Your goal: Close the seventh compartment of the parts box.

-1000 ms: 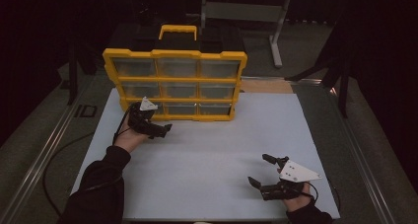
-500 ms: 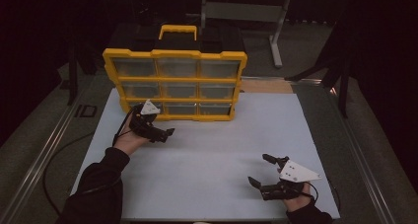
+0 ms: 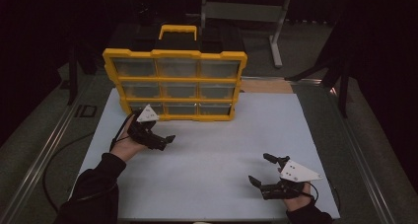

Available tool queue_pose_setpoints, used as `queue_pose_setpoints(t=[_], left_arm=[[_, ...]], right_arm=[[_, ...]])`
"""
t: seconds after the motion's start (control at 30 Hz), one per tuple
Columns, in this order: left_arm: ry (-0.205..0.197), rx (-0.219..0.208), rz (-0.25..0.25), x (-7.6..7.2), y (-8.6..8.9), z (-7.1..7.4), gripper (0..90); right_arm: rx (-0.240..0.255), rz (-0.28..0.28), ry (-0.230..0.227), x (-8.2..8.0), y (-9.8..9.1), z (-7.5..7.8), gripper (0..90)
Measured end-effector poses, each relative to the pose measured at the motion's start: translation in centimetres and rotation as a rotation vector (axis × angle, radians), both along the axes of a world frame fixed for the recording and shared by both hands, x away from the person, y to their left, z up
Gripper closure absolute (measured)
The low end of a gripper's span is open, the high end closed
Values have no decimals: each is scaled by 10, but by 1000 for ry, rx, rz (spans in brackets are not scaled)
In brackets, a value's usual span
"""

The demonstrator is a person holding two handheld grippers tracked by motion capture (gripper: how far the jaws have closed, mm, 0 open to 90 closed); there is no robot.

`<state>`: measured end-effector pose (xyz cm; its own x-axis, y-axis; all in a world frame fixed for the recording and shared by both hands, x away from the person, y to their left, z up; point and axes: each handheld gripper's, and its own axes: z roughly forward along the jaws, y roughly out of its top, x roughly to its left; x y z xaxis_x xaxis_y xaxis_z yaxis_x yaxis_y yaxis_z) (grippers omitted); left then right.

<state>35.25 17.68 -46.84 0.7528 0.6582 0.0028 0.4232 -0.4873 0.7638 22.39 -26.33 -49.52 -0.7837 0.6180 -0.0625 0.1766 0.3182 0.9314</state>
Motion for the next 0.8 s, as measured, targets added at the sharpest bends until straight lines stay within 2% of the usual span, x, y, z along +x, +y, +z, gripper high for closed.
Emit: queue_pose_setpoints(t=[0.23, 0.5, 0.67, 0.8], left_arm=[[-11, -27, -19, -11, 3, 0, 0], [-10, -30, -26, -24, 6, -7, 0], [-11, -17, -27, -32, 8, -11, 0], [-12, -28, -25, -41, 11, -13, 0]], right_arm=[[-1, 2, 1, 0, 0, 0, 118], [-2, 2, 1, 0, 0, 0, 118], [-2, 2, 2, 0, 0, 0, 118], [-4, 1, 0, 0, 0, 1, 118]])
